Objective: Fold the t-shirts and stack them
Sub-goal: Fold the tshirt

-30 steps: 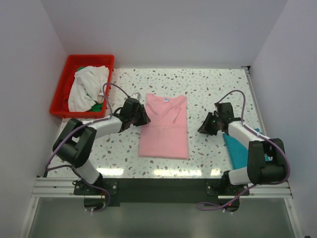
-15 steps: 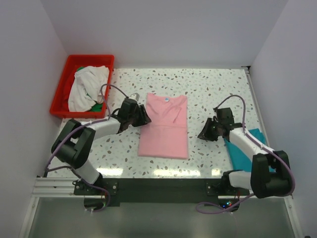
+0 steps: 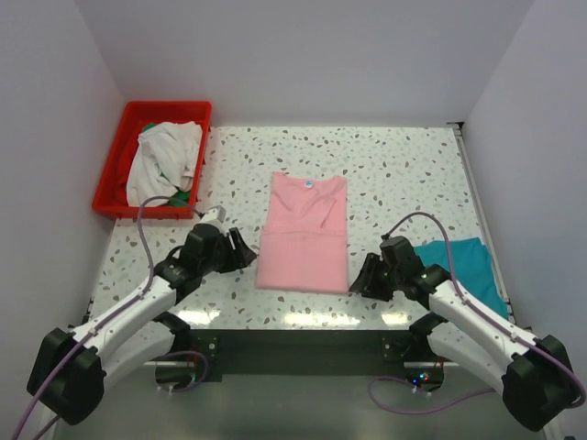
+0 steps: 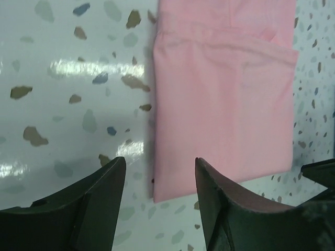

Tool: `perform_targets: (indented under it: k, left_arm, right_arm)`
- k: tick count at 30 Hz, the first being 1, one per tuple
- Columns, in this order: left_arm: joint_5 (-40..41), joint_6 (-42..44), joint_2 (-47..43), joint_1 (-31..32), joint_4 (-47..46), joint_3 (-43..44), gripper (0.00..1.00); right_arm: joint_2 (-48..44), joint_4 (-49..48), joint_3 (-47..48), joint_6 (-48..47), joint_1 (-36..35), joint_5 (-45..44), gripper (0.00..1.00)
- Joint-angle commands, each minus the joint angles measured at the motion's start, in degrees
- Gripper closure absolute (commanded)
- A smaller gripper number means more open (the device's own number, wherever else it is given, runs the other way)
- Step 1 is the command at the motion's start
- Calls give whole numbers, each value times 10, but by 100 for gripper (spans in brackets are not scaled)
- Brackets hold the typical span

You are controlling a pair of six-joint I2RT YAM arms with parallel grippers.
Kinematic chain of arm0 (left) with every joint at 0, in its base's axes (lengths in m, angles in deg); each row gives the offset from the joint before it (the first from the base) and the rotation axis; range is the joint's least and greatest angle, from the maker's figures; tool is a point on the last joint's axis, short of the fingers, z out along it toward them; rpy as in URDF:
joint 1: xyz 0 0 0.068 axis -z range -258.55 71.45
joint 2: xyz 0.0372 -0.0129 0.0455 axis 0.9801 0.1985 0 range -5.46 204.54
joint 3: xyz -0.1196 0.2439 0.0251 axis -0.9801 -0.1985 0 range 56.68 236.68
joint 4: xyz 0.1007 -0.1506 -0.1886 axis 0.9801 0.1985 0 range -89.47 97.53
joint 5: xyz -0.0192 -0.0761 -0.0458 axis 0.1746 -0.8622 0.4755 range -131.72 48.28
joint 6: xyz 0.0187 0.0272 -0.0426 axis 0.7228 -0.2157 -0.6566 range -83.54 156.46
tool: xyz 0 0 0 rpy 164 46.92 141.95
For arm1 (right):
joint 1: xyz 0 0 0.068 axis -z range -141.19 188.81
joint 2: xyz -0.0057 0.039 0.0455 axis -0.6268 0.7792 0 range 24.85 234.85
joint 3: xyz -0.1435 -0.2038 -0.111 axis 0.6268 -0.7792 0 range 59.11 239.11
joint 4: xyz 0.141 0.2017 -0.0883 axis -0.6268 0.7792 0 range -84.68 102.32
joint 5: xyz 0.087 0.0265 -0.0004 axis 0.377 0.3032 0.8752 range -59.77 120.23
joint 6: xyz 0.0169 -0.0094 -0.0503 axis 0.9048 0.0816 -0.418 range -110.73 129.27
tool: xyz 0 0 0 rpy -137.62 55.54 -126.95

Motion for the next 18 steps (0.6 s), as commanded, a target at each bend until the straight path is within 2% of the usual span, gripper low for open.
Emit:
perform_targets:
  k: [1, 5, 13, 18]
  left_arm:
    - [-23, -22, -34, 6, 58, -39, 39]
    - [-44, -39, -25, 21, 55, -68, 38]
    - [-61, -56, -3, 42, 24, -89, 37]
    - [-78, -59, 26, 53, -10, -100, 39]
  right_arm:
    - [-11, 3, -16, 64, -11, -9, 53]
    - [21, -42, -23, 82, -21, 8, 53]
    - [40, -81, -31, 105, -30, -14, 53]
    - [67, -110, -41, 113, -31, -15, 54]
